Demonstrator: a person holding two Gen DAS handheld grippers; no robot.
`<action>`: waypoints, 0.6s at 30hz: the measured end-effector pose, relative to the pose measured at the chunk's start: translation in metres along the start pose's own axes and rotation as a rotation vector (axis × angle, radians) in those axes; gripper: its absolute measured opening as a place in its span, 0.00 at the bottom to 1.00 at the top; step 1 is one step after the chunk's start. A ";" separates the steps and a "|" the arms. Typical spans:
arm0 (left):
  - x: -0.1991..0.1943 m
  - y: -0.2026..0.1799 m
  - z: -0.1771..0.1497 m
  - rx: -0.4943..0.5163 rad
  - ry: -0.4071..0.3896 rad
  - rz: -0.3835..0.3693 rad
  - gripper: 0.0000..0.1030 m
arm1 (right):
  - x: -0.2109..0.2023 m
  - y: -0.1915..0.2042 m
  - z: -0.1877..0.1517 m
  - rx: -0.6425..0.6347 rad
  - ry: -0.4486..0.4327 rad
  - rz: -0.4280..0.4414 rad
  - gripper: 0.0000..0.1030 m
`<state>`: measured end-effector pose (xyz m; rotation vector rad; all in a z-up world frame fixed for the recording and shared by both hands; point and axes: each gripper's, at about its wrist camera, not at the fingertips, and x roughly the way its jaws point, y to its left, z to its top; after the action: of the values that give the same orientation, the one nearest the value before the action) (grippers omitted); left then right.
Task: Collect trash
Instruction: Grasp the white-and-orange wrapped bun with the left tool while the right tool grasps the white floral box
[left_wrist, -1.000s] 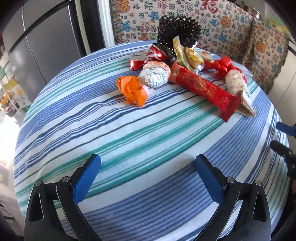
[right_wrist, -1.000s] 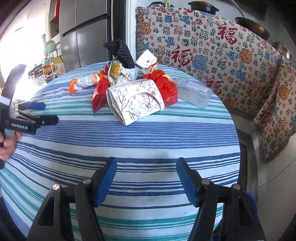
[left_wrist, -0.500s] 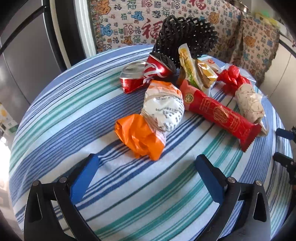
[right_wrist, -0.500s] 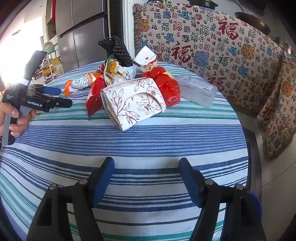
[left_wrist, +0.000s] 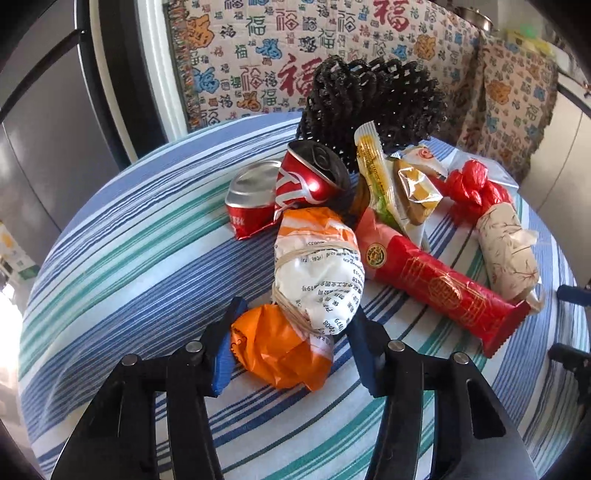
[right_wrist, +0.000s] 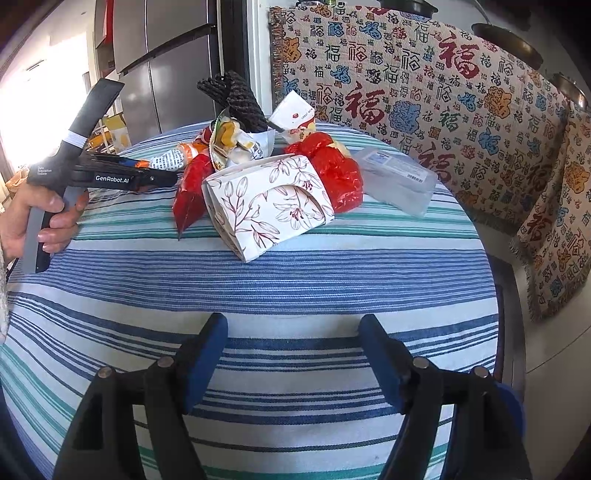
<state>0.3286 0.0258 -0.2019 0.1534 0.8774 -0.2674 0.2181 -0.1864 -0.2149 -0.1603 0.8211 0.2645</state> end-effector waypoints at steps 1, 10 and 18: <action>-0.002 -0.001 -0.002 0.001 -0.004 0.010 0.48 | 0.001 0.000 0.001 0.000 0.003 0.001 0.74; -0.041 0.006 -0.047 -0.157 0.032 0.116 0.43 | 0.009 0.004 0.013 0.014 0.058 -0.005 0.79; -0.063 0.000 -0.074 -0.196 0.024 0.143 0.45 | 0.036 0.016 0.043 0.061 0.072 -0.003 0.75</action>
<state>0.2362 0.0541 -0.1996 0.0363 0.9074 -0.0458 0.2664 -0.1544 -0.2130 -0.1147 0.8989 0.2313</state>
